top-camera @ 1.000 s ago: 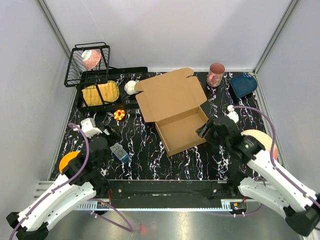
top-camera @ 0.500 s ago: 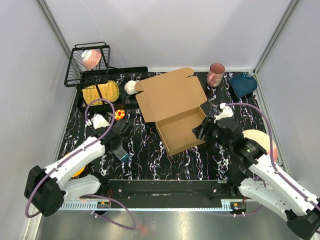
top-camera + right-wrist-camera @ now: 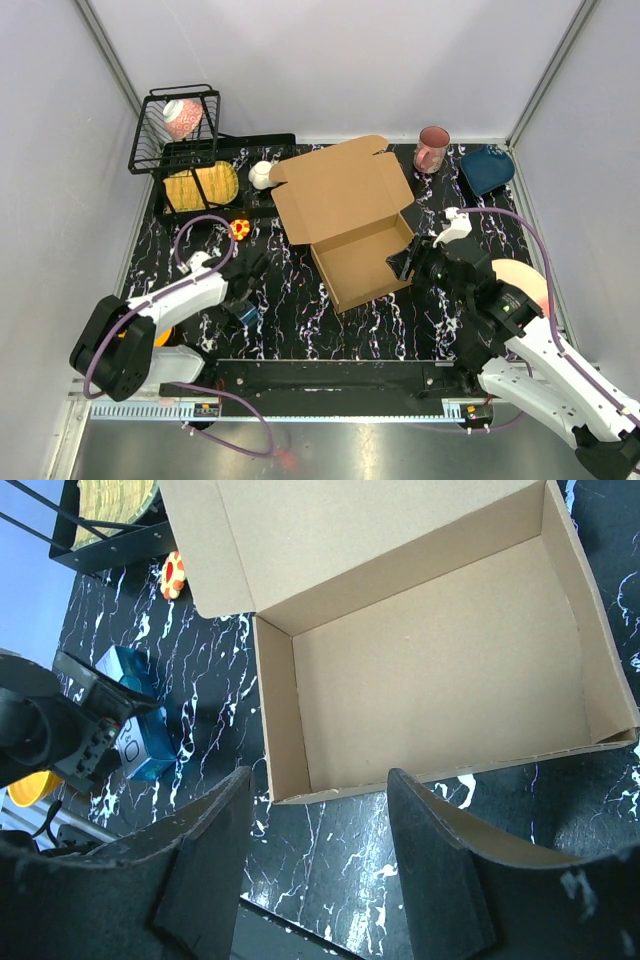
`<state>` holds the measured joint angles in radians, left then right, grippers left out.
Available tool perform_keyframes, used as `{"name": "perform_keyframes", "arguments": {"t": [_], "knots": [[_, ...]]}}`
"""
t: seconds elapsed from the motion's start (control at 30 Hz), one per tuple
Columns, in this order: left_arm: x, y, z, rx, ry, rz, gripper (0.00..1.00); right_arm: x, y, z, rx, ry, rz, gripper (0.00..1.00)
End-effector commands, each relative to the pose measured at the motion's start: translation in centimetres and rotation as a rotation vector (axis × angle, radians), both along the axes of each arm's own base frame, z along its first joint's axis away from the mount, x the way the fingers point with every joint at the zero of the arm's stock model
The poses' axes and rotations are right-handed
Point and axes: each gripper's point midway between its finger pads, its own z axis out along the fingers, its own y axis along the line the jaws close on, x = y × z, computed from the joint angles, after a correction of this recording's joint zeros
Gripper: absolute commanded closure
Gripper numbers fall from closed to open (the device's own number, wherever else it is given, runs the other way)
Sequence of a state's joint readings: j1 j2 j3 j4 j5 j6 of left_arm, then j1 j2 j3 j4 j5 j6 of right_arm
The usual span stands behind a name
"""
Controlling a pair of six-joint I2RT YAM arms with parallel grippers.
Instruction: Fold the paper box
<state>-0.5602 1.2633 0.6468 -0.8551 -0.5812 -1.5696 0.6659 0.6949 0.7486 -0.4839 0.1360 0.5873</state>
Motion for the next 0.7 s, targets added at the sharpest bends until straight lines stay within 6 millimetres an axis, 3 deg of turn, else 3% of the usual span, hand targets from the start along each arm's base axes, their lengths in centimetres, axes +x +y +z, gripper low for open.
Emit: {"name": "perform_keyframes", "arguments": {"t": [0.0, 0.03, 0.13, 0.2, 0.33, 0.43, 0.47, 0.53, 0.57, 0.6, 0.63, 0.67], "knots": [[0.6, -0.8, -2.4, -0.083, -0.011, -0.013, 0.03, 0.0, 0.1, 2.6, 0.025, -0.06, 0.015, 0.38], [0.5, -0.8, -2.8, -0.086, -0.007, -0.025, 0.07, 0.0, 0.1, 2.5, 0.024, -0.06, 0.012, 0.38], [1.3, -0.9, -2.5, -0.068, -0.026, -0.083, 0.37, 0.0, 0.2, 2.4, 0.024, -0.055, 0.015, 0.38], [1.6, -0.9, -1.6, -0.064, -0.054, -0.113, 0.67, 0.0, 0.1, 2.4, 0.023, -0.052, 0.013, 0.39], [1.7, -0.6, 1.3, -0.066, -0.138, -0.159, 0.98, -0.1, -0.3, 3.0, 0.014, -0.068, 0.007, 0.39], [2.0, -1.1, 6.1, -0.057, -0.26, -0.229, 1.0, 0.0, -0.8, 3.7, -0.008, -0.094, -0.003, 0.39], [2.5, -0.9, 9.3, -0.025, -0.339, -0.243, 1.0, 0.0, -1.1, 4.1, -0.012, -0.103, -0.012, 0.39], [2.5, -2.8, 12.4, -0.019, -0.408, -0.332, 1.0, 0.1, -1.3, 4.5, -0.025, -0.117, -0.015, 0.39], [2.5, -4.7, 15.4, -0.012, -0.462, -0.411, 1.0, 0.1, -1.5, 4.8, -0.029, -0.125, -0.022, 0.39], [2.5, -5.7, 16.7, 0.0, -0.485, -0.452, 1.0, 0.2, -1.6, 5.0, -0.033, -0.131, -0.024, 0.39], [2.6, -7.3, 20.0, -0.017, -0.545, -0.485, 1.0, 0.2, -1.7, 5.2, -0.037, -0.133, -0.029, 0.39], [1.9, -9.6, 20.8, 0.045, -0.553, -0.599, 1.0, 0.1, -1.8, 5.4, -0.039, -0.134, -0.031, 0.39]]}}
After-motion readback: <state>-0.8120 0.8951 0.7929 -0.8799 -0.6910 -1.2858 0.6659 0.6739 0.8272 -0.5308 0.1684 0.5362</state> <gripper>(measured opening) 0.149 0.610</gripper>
